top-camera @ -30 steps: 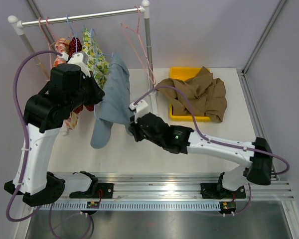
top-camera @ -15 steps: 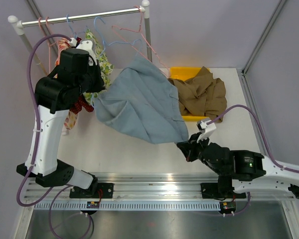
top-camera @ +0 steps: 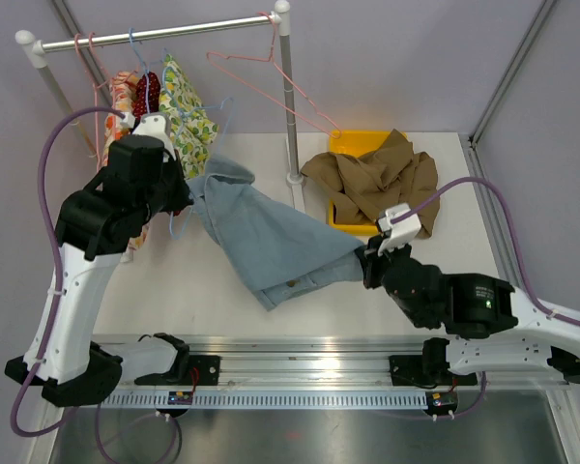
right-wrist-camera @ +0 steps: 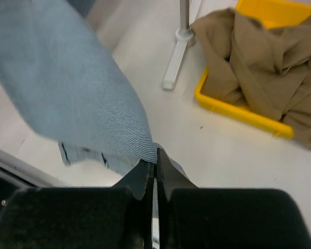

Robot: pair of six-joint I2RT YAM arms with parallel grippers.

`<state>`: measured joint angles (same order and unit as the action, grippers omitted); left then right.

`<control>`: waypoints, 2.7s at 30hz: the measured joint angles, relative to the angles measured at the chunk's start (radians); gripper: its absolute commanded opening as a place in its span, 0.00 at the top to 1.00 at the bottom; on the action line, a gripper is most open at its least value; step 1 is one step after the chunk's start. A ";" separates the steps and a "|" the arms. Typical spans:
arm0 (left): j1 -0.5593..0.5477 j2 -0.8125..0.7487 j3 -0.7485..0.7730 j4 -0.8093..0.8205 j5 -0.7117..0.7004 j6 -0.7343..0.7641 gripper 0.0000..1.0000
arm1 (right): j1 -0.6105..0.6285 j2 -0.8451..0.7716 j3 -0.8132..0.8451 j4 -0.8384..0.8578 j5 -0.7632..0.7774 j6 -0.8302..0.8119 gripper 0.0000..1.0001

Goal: Remove the skirt from the hanger

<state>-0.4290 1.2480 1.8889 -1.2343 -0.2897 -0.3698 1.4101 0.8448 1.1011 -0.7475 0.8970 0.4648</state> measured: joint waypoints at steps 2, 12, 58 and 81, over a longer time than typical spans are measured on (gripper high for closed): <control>-0.017 -0.072 -0.095 0.016 -0.005 -0.013 1.00 | -0.043 0.041 0.088 0.022 0.010 -0.090 1.00; -0.031 -0.261 -0.280 0.032 -0.012 -0.043 1.00 | -0.599 0.259 0.372 0.054 -0.150 -0.438 1.00; 0.038 0.605 0.478 0.219 0.053 0.056 1.00 | -1.170 0.573 -0.099 0.433 -0.847 -0.007 0.00; 0.094 0.208 0.372 0.108 -0.065 0.080 0.35 | -1.170 0.396 -0.211 0.413 -0.883 0.000 0.00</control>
<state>-0.3347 1.4563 2.2612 -1.1259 -0.3550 -0.2901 0.2405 1.2407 0.8902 -0.3347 0.0135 0.4652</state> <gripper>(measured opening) 0.647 0.993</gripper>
